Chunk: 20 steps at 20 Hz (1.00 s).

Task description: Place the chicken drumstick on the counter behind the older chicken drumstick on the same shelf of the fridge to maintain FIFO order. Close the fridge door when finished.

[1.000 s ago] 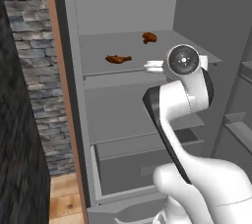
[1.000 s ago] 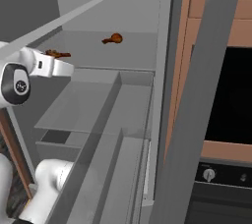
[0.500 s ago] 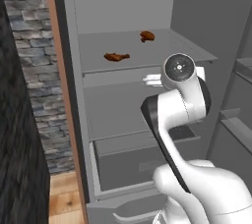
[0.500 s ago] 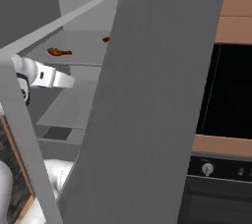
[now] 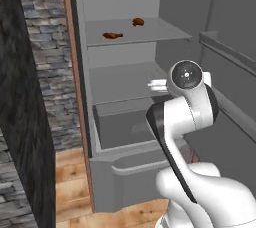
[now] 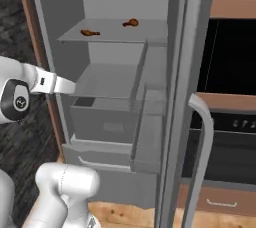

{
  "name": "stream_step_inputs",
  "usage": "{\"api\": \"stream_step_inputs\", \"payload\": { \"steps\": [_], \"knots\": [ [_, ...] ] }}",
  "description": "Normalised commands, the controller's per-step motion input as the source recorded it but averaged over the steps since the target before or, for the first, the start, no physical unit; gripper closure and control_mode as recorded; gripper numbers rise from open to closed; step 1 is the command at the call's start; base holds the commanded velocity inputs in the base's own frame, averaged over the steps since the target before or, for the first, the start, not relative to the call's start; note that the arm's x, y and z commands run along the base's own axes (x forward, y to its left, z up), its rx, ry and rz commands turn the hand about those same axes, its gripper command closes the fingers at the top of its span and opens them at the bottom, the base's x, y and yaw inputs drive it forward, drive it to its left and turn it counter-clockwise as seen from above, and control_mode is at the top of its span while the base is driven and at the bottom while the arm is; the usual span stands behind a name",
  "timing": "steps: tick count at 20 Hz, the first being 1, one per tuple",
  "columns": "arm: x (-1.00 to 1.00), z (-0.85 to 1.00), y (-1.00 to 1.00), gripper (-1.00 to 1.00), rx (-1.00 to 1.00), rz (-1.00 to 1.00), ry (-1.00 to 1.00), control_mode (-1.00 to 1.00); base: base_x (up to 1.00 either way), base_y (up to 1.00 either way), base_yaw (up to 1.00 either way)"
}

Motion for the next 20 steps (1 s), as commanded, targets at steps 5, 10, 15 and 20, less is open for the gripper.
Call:
{"api": "stream_step_inputs", "payload": {
  "steps": [5, 10, 15, 20],
  "knots": [
    [0.0, 0.0, 0.0, -1.0, 0.0, 0.0, 0.0, 1.0, -1.0, 0.52, -0.01],
    [0.0, 0.0, 0.0, -1.0, 0.0, 0.0, 0.0, 1.0, -1.0, 0.09, -0.16],
    [0.0, 0.0, 0.0, -1.0, 0.0, 0.0, 0.0, 1.0, -1.0, -0.01, -0.25],
    [0.0, 0.0, 0.0, -1.0, 0.0, 0.0, 0.0, 1.0, -0.97, -0.55, -0.33]
  ]
}}
